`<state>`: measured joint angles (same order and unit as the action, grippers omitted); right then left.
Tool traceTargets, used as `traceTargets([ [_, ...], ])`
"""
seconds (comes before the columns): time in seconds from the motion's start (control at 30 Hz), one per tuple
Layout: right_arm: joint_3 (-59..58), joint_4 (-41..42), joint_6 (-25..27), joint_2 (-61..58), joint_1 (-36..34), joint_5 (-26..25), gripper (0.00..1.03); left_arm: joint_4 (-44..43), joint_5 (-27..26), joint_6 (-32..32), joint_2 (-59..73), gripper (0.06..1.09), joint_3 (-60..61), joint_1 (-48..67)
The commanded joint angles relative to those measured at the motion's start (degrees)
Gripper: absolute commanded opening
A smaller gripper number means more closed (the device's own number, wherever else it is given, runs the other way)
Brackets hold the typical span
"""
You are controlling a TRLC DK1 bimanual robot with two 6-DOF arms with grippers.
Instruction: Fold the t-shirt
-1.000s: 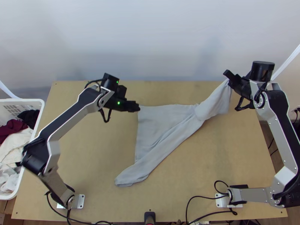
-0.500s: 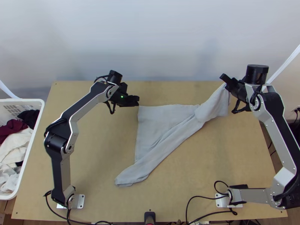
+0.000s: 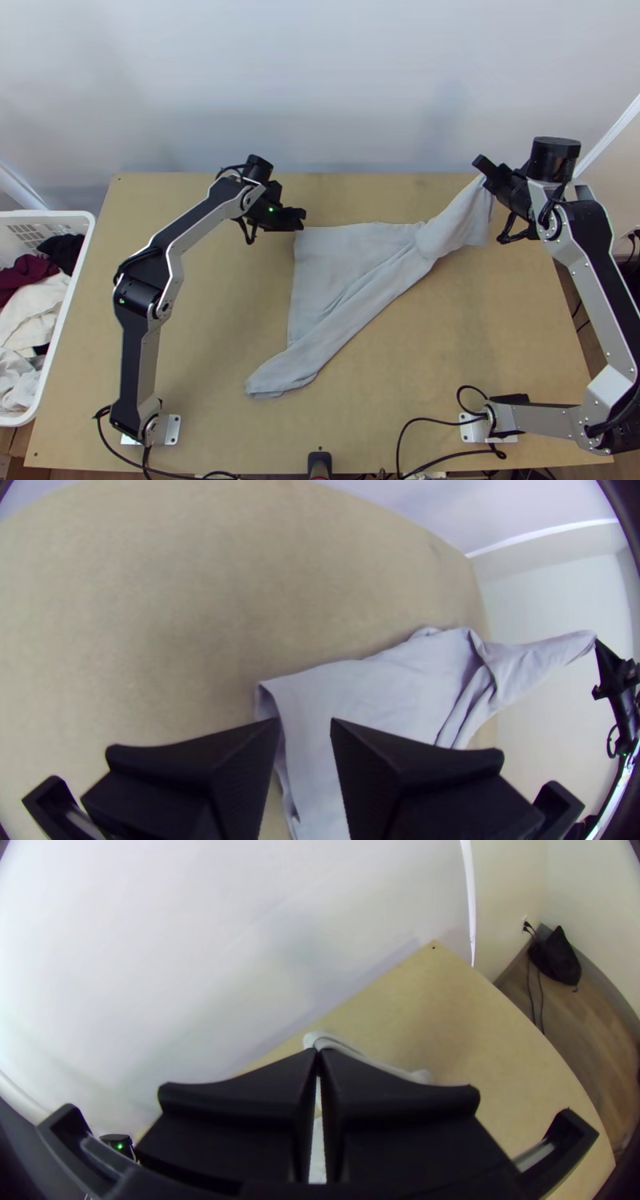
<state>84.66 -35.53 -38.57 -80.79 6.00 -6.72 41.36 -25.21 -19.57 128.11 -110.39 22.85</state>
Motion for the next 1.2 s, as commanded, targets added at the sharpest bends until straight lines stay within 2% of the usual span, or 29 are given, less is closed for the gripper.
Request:
traceTargets([
  [0.0, -1.17, 1.08, -0.37, 1.87, 0.15, -0.84, 0.03, 1.0, 0.95, -1.26, 2.23, 0.49, -1.76, 0.7],
  [0.23, -1.43, 1.43, -0.37, 1.96, 0.15, -0.84, 0.03, 0.91, 1.92, -1.78, 4.34, 0.47, -3.34, 1.41],
  [0.33, -1.69, 1.6, -0.37, 1.96, 0.15, -0.84, 0.03, -1.2, 5.44, -2.93, 3.55, 0.09, -3.25, 1.67],
  [0.5, -1.69, 1.87, 0.07, 2.04, 0.15, -0.84, 0.03, -2.43, 6.32, -4.6, -2.87, 0.1, -3.34, 0.44],
  [0.7, -2.05, 3.45, 2.88, 2.66, 0.24, -0.84, 0.03, -1.37, 6.58, -7.32, -14.65, 0.1, -3.96, -2.9],
  [0.97, 0.15, 6.44, 7.54, 3.27, 0.94, -0.49, 0.03, 0.91, 12.64, -7.23, -28.36, 0.1, -4.48, -6.24],
  [1.17, 4.99, 8.72, 10.35, 2.4, -0.29, -0.22, 0.03, 4.34, 16.07, -6.71, -33.28, 0.1, -10.29, -10.9],
])
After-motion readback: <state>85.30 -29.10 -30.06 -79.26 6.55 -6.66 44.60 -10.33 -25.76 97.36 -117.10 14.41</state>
